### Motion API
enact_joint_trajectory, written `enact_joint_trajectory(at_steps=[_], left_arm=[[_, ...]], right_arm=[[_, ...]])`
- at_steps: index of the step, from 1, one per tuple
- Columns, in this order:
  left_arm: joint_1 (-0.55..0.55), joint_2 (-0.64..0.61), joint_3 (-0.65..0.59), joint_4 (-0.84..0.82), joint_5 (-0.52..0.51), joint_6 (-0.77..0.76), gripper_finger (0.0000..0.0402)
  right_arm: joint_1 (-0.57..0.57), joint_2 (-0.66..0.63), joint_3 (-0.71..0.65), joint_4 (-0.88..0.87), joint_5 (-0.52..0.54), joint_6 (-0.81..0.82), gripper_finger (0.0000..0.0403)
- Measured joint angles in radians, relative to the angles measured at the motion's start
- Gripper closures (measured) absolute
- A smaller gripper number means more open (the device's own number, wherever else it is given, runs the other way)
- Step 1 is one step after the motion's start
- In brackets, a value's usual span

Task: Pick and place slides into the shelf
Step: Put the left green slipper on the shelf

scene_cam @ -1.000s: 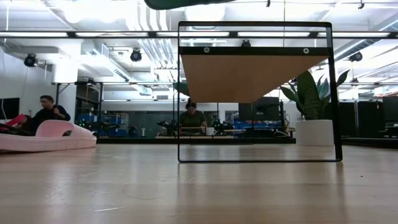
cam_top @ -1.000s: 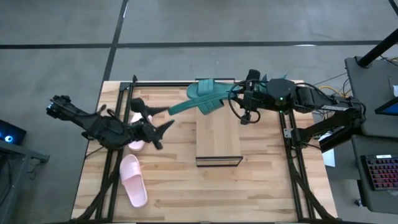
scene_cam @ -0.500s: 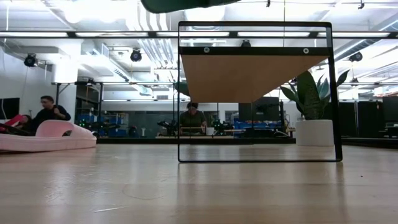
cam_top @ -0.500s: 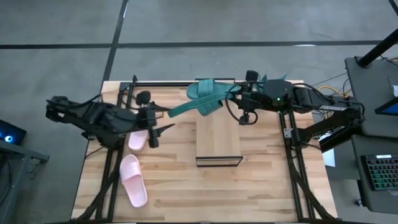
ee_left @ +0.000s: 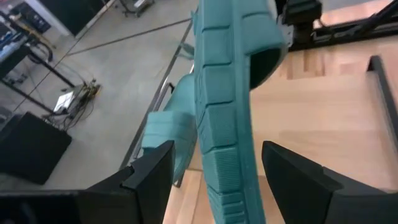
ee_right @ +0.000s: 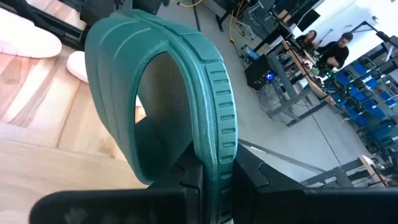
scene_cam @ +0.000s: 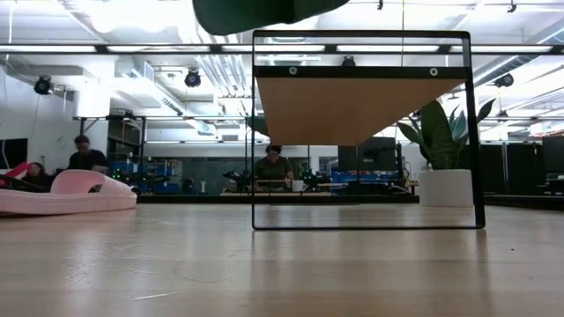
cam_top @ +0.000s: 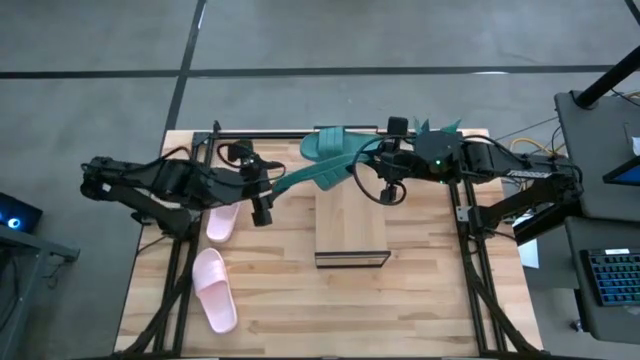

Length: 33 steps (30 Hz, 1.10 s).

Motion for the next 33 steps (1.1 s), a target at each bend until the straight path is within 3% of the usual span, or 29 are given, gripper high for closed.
enact_joint_trajectory(at_steps=[4, 9, 18, 22, 28, 33], left_arm=[[0.016, 0.011, 0.0, -0.002, 0.011, -0.001, 0.0176], [0.037, 0.032, 0.0, 0.001, 0.114, -0.019, 0.0176], [0.112, 0.092, 0.003, 0.0, 0.088, -0.024, 0.0184], [0.131, 0.096, 0.01, 0.003, 0.089, -0.022, 0.0227], [0.132, 0.077, 0.011, 0.004, 0.095, -0.015, 0.0353], [0.132, 0.057, 0.011, 0.0, 0.1, -0.021, 0.036]], right_arm=[[0.0, 0.002, 0.0, 0.001, 0.0, -0.006, 0.0373], [0.0, 0.002, 0.0, 0.004, 0.0, -0.011, 0.0373], [0.0, 0.002, 0.0, 0.025, -0.004, -0.025, 0.0373], [0.0, 0.002, 0.0, 0.025, -0.007, -0.025, 0.0373], [0.0, 0.002, 0.0, 0.027, -0.008, -0.019, 0.0372], [0.0, -0.004, 0.0, 0.03, -0.004, 0.012, 0.0319]])
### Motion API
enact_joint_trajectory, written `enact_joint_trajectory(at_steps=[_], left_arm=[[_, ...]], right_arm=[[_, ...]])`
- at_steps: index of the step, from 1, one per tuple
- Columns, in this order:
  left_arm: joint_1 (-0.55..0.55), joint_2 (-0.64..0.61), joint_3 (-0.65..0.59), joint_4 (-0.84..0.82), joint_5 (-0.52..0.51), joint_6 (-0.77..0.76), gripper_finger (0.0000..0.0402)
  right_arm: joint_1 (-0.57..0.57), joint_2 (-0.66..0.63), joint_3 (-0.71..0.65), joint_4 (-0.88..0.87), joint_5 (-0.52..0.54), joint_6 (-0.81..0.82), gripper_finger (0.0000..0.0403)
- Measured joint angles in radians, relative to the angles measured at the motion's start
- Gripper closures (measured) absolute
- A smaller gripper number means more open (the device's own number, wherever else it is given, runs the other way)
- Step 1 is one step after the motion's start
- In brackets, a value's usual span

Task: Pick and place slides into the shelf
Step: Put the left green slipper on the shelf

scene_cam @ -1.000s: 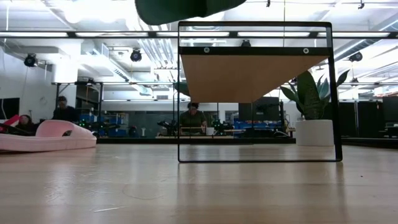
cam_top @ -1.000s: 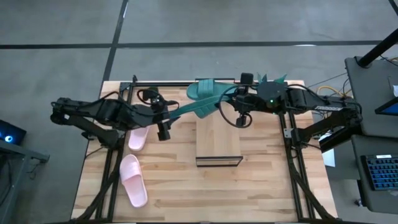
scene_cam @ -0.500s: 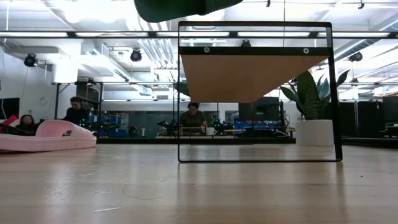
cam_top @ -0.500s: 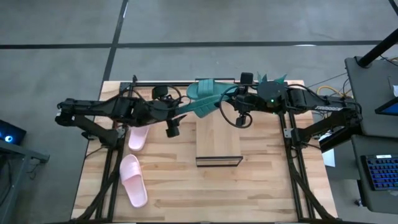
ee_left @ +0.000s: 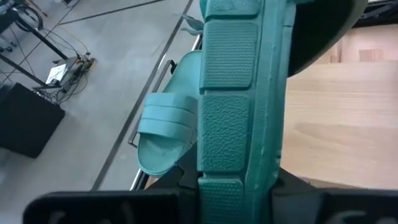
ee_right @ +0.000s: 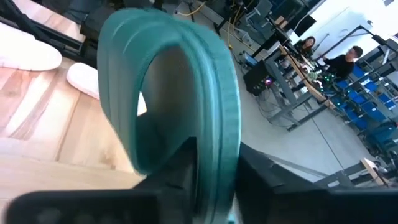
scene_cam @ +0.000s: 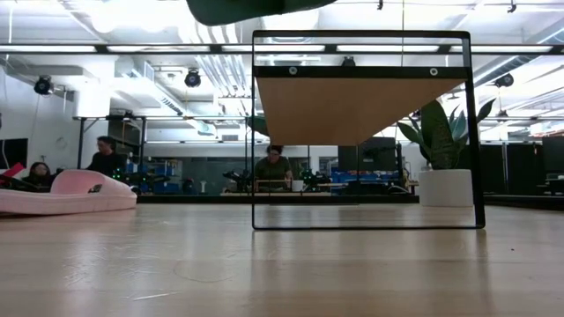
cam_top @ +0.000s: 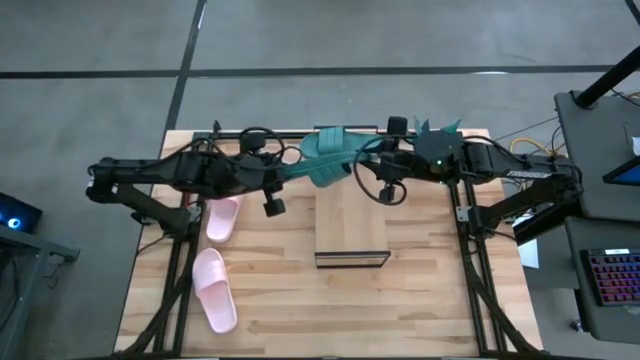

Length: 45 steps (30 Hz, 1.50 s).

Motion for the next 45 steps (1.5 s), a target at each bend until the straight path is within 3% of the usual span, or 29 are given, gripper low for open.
enact_joint_trajectory(at_steps=[5, 9, 19, 27, 36, 41, 45], left_arm=[[0.0, -0.047, -0.005, 0.005, -0.012, -0.026, 0.036], [0.0, -0.108, -0.054, 0.081, -0.096, -0.077, 0.036], [0.016, -0.228, -0.393, 0.824, -0.134, 0.026, 0.036], [0.026, -0.205, -0.576, 1.347, -0.098, 0.122, 0.036], [0.032, -0.154, -0.584, 1.427, -0.056, 0.126, 0.036], [0.035, -0.144, -0.583, 1.45, -0.056, 0.125, 0.036], [0.051, -0.152, -0.584, 1.447, -0.054, 0.063, 0.036]], right_arm=[[0.004, -0.035, 0.0, -0.012, 0.098, 0.0, 0.0266], [0.012, -0.075, 0.0, -0.032, 0.136, 0.004, 0.0251], [0.111, -0.056, -0.006, 0.127, 0.139, -0.176, 0.0272], [0.17, 0.012, -0.02, 0.381, 0.241, -0.522, 0.0285], [0.17, 0.148, -0.02, 0.656, 0.248, -0.863, 0.0291], [0.17, 0.2, -0.02, 0.785, 0.302, -1.024, 0.0291], [0.17, 0.227, -0.02, 0.862, 0.303, -1.127, 0.0281]])
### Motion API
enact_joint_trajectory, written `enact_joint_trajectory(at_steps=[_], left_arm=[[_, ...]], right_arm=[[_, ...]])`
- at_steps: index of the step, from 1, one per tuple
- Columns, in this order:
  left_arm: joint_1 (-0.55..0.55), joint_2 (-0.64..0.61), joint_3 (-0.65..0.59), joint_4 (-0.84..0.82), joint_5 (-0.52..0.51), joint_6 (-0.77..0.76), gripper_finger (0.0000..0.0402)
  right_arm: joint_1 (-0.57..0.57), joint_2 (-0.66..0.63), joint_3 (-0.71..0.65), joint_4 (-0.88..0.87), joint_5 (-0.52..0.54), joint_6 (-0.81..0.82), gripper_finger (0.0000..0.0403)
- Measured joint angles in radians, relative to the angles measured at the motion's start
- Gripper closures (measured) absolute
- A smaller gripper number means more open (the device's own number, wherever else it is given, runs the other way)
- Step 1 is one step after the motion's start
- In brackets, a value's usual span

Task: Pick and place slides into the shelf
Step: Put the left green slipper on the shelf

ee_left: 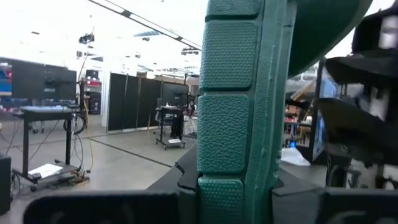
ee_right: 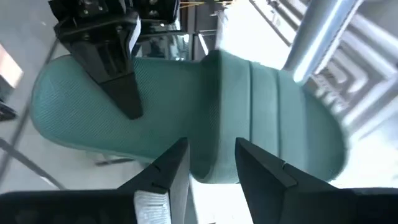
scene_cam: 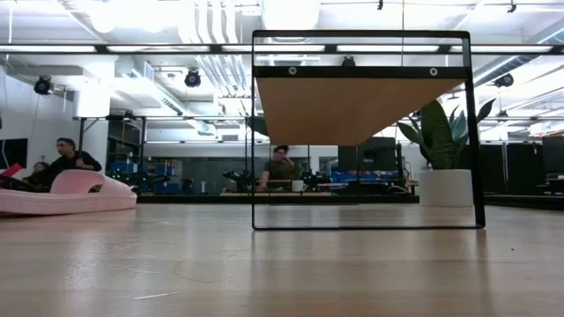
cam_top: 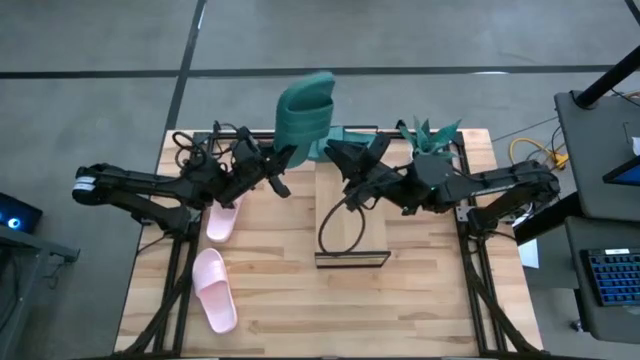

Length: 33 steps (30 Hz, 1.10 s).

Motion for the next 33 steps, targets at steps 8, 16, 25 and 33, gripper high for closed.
enact_joint_trajectory(at_steps=[8, 16, 25, 33], left_arm=[[0.014, 0.009, -0.002, -0.006, 0.046, -0.071, 0.036], [0.022, 0.009, -0.002, -0.004, 0.123, -0.133, 0.036], [0.023, 0.031, 0.002, 0.0, 0.198, -0.179, 0.036], [0.025, 0.067, 0.008, 0.016, 0.235, -0.203, 0.036]], right_arm=[[-0.002, 0.044, 0.01, 0.117, 0.003, -0.127, 0.0255], [-0.008, 0.055, 0.045, 0.117, 0.0, -0.136, 0.0245], [-0.02, 0.054, 0.07, 0.114, -0.008, -0.134, 0.0257], [-0.022, 0.062, 0.069, 0.191, -0.001, -0.132, 0.0314]])
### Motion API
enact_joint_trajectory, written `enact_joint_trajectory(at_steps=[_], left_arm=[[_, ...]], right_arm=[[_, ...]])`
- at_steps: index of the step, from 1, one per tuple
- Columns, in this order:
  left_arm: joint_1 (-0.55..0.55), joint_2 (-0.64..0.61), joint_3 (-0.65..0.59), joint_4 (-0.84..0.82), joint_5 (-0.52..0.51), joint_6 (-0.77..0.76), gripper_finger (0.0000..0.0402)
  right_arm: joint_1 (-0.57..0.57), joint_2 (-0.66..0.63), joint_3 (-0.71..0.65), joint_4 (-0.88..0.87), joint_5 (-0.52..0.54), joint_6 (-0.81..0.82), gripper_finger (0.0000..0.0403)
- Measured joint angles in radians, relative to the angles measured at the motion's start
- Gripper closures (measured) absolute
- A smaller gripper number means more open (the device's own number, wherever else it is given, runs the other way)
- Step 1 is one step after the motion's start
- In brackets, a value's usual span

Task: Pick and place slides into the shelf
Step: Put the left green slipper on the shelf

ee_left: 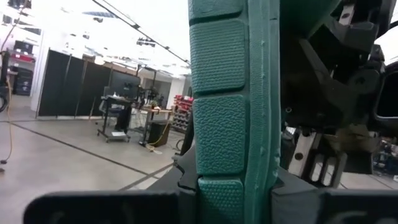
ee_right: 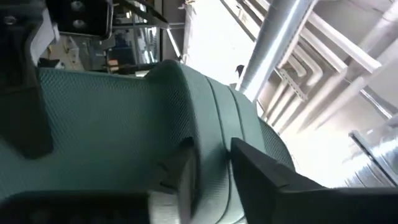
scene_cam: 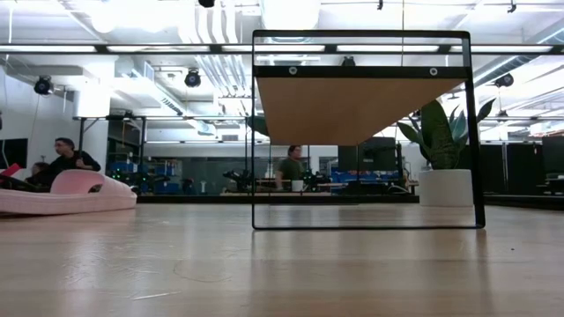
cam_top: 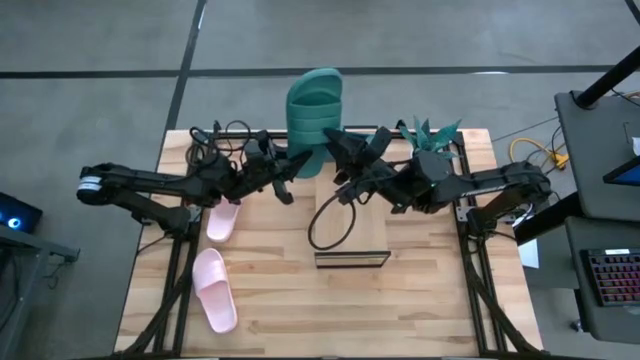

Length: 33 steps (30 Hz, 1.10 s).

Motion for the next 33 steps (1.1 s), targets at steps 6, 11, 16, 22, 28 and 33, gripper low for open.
enact_joint_trajectory(at_steps=[6, 11, 16, 22, 28, 33], left_arm=[[0.001, -0.001, -0.001, -0.011, 0.028, 0.006, 0.036], [0.0, -0.009, -0.005, -0.029, 0.062, 0.145, 0.0296], [-0.003, -0.03, -0.01, -0.077, 0.078, 0.25, 0.017], [-0.006, -0.146, -0.01, -0.294, 0.102, 0.346, 0.0093], [-0.027, -0.261, -0.013, -0.438, 0.104, 0.616, 0.0094], [-0.034, -0.267, -0.015, -0.433, 0.139, 0.875, 0.011]], right_arm=[[0.0, 0.003, 0.001, 0.012, 0.042, -0.005, 0.0387], [0.0, 0.0, 0.001, 0.014, 0.042, -0.002, 0.0391], [-0.007, -0.037, 0.001, -0.016, 0.09, 0.007, 0.0393], [-0.05, -0.141, 0.006, -0.301, 0.088, 0.222, 0.0393], [-0.135, -0.271, 0.004, -0.691, -0.192, 0.669, 0.0394], [-0.274, -0.329, 0.003, -0.875, -0.583, 0.997, 0.0394]])
